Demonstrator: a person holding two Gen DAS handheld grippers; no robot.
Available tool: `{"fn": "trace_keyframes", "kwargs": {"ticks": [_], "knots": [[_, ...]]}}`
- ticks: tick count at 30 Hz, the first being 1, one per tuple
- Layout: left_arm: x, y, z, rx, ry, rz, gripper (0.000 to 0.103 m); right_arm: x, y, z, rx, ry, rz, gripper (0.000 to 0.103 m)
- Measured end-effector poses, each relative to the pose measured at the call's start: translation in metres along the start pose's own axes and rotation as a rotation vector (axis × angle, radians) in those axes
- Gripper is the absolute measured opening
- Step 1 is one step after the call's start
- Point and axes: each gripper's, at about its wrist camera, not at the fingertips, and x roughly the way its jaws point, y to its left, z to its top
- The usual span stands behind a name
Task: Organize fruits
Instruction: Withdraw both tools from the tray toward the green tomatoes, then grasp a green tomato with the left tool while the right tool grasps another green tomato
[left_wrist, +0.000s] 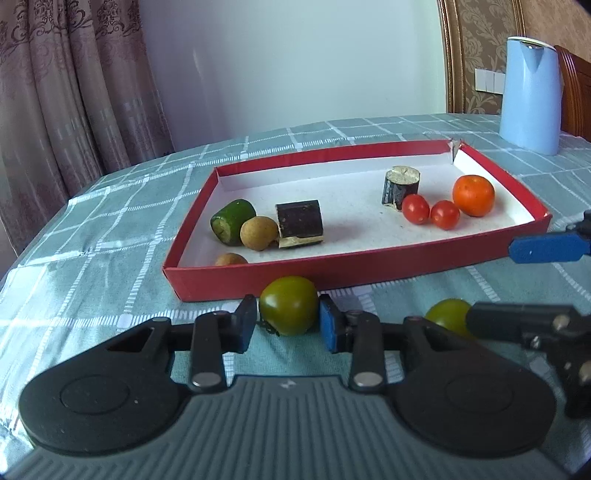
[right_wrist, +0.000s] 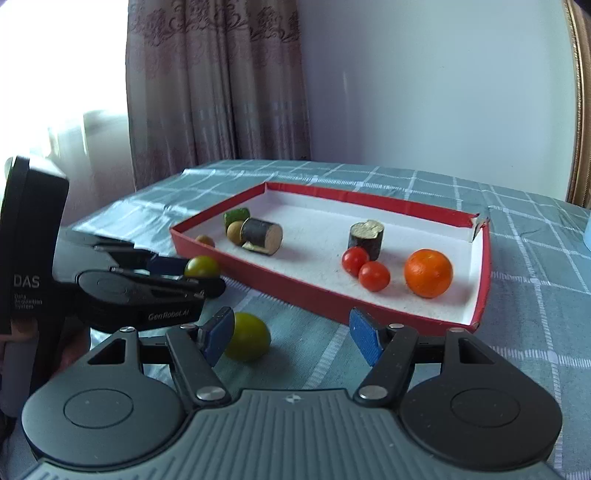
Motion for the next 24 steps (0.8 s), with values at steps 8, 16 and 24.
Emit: {"fn": "trace_keyframes", "kwargs": {"ticks": [8, 16, 24], "knots": [[0.0, -0.001, 0.0, 0.006, 0.0, 0.017, 0.037, 0.013, 0.014, -0.001, -0.048, 0.044, 0.022, 0.068], [0.001, 0.0, 0.001, 0.0, 0.005, 0.021, 0.038, 0.019, 0.021, 0.0, -0.055, 0.064, 0.031, 0.068], [0.001, 0.0, 0.001, 0.006, 0.004, 0.024, 0.037, 0.026, 0.026, -0.001, -0.064, 0.096, 0.043, 0.068]]}}
